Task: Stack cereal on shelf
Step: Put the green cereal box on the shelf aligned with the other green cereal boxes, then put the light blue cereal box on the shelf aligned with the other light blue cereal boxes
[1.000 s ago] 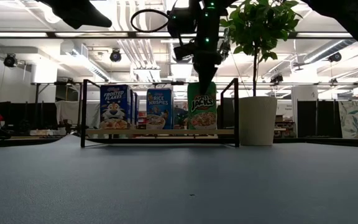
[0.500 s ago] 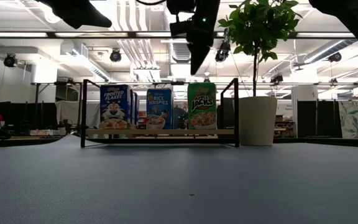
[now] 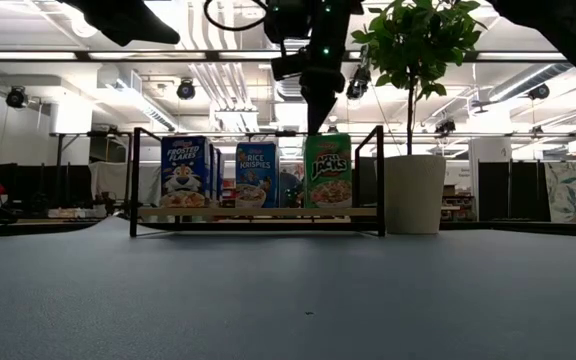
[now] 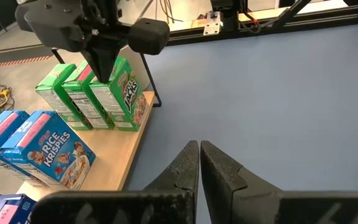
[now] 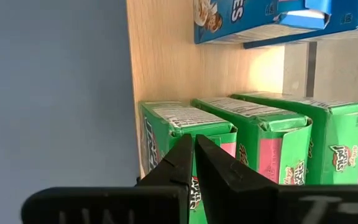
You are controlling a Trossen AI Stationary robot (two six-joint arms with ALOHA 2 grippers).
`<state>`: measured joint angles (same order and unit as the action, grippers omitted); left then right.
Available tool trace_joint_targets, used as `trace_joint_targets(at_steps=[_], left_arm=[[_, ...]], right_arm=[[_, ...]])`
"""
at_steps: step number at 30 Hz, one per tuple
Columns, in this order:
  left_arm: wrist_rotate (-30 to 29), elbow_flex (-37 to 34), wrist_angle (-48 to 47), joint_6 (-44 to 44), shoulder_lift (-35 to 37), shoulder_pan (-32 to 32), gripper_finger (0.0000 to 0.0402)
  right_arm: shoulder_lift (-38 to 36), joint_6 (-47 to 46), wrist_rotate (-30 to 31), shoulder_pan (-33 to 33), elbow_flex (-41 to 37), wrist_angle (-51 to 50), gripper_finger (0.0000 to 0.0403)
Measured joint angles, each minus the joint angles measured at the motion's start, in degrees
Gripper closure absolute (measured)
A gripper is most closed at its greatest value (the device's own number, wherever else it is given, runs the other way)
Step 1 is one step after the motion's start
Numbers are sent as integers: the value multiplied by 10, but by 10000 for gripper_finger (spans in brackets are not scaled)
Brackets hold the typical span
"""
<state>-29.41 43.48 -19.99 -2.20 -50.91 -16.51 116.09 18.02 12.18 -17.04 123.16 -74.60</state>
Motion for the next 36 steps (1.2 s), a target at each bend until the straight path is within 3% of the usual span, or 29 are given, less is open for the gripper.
trace_joint_targets(at_steps=[19, 25, 36], left_arm=[[0, 0, 0, -23, 0, 0, 402], [10, 0, -11, -128, 0, 0, 402], [154, 9, -32, -377, -5, -17, 402]], right_arm=[[-16, 8, -1, 15, 23, -3, 390], [-44, 4, -1, 45, 24, 7, 391], [-67, 26, -1, 126, 22, 46, 392]])
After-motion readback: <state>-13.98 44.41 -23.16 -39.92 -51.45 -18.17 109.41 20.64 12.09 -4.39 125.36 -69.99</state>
